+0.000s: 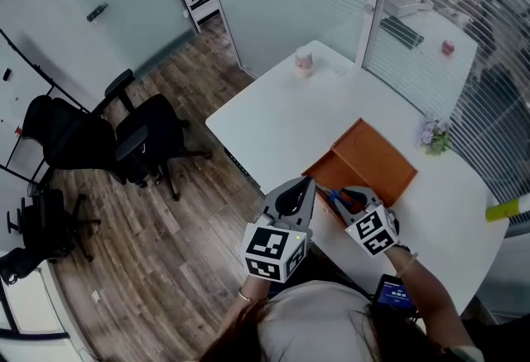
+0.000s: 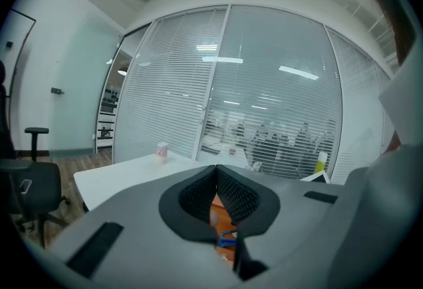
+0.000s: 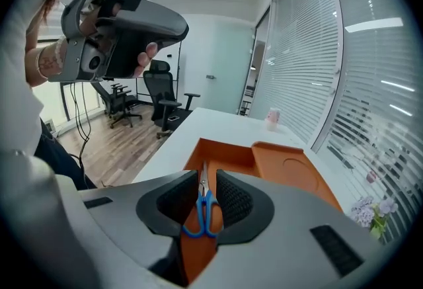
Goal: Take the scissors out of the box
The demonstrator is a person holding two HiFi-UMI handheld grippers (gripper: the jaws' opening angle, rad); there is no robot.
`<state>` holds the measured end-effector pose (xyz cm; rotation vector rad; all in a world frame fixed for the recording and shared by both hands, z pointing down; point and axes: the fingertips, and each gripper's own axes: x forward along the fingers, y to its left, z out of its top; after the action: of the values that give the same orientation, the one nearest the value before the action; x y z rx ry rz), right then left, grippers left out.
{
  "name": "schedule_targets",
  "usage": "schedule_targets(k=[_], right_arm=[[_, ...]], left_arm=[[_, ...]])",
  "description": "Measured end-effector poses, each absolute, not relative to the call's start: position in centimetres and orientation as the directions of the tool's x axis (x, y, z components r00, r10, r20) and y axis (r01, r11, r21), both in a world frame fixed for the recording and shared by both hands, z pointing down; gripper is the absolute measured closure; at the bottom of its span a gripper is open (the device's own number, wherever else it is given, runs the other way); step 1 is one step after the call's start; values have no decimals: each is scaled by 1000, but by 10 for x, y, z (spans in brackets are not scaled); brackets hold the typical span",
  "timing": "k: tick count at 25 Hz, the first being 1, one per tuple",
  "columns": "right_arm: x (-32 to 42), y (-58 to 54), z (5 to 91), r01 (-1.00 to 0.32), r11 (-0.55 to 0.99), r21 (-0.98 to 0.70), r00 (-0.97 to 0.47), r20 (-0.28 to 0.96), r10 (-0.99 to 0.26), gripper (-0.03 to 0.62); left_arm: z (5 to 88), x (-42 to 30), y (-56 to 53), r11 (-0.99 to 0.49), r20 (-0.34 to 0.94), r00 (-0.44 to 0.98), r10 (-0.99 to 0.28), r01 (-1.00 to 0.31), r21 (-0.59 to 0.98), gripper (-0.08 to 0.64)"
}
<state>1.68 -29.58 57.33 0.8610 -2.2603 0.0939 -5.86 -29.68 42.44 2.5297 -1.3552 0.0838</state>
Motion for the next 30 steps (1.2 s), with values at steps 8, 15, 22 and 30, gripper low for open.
schedule_targets(k=[8,15,22,30], right_arm=[[19,-296,591,-569,805,167,-516,690,-507,476],[21,-295,610,-549,825,136,-496,742,-452,468],[20,-292,619,-537,838,99,-467,792,-393,468],[22,-289,628,-537,841,63,-433,835,-339,459]], left_arm=[[428,-62,-301,-520,185,558,-809,-826,219,541],[431,-64,-306,-509,191,551,-813,-830,228,540],[434,-66,-310,-502,193,546,-815,-832,234,541],[438,-62,-312,-508,201,555,-807,-826,244,541]])
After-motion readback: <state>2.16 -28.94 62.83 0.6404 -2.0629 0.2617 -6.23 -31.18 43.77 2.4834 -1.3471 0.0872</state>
